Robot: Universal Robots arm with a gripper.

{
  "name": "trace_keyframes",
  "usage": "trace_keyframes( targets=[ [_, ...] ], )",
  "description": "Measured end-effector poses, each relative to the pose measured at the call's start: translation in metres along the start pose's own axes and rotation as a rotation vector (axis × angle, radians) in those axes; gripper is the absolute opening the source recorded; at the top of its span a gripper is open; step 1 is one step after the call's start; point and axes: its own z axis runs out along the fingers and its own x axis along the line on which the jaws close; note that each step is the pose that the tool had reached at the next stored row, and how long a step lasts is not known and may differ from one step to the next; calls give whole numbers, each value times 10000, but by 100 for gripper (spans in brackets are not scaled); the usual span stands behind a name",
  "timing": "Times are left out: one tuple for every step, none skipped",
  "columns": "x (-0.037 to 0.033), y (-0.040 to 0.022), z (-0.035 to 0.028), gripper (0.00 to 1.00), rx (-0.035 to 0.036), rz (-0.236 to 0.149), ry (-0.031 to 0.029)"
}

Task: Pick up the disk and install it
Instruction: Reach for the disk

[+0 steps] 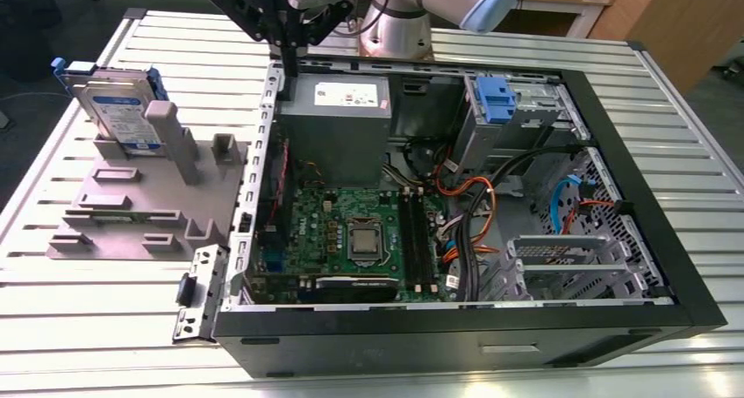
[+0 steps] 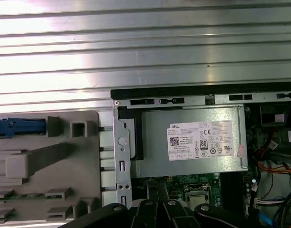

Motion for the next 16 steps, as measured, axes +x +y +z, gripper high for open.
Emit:
trace_keyframes(
  targets=[
    [3,0,0,11,0,1,0],
    [4,0,0,11,0,0,0],
    [9,-1,0,11,0,-1,0],
    [15,-1,0,11,0,-1,0],
    [16,-1,0,11,0,-2,0],
    [17,-1,0,11,0,-1,0],
    [20,-2,-1,11,0,-1,0],
    [27,-3,-1,11,0,1,0],
    [32,-3,-1,11,0,0,0],
    [35,-3,-1,11,0,-1,0],
    [38,-3,-1,11,0,0,0],
    [39,-3,-1,11,1,-1,0],
    [40,-3,-1,11,0,-2,0],
    [43,-3,-1,11,0,-1,0],
    [45,-4,-1,11,0,-1,0],
    [45,-3,-1,11,0,-1,0]
  ],
)
